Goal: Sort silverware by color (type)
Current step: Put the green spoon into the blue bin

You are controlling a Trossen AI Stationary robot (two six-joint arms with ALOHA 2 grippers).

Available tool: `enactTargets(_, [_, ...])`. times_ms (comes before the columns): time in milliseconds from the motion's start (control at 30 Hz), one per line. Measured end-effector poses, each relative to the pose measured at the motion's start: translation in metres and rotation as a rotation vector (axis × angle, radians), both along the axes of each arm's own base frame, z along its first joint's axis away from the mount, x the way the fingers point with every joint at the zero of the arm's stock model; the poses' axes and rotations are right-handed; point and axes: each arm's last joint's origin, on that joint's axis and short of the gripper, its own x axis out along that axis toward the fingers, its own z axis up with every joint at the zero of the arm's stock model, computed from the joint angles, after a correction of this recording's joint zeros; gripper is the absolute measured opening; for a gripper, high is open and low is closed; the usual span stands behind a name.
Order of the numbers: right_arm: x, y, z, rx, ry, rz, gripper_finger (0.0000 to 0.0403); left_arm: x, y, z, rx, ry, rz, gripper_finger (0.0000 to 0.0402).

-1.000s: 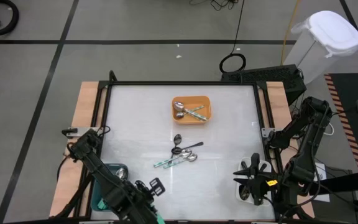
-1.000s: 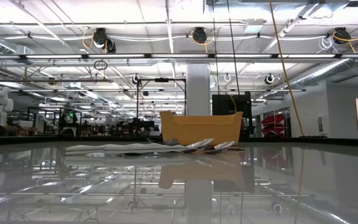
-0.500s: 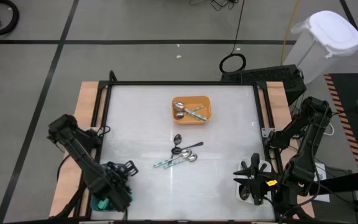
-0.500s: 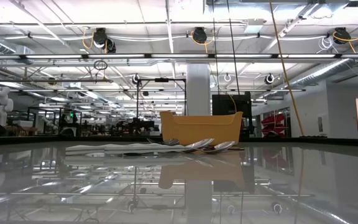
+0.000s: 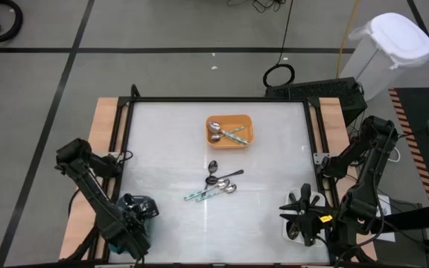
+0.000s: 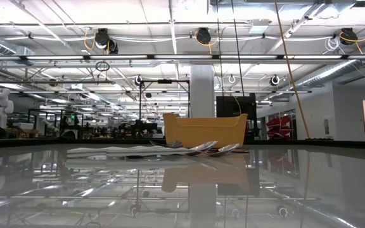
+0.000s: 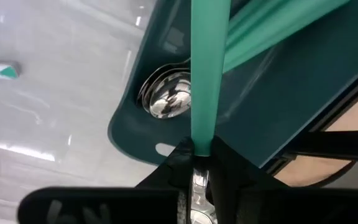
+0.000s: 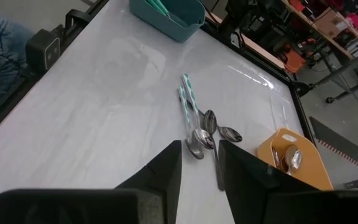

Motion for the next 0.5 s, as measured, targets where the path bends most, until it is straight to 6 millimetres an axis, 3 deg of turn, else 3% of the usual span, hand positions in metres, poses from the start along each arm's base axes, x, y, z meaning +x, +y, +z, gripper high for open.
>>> enactTargets(500, [0.004, -0.002, 0.0, -0.008, 0.002, -0.011, 0.01, 0.001, 0.004, -0.011, 0.028, 0.042, -0.047, 0.0034])
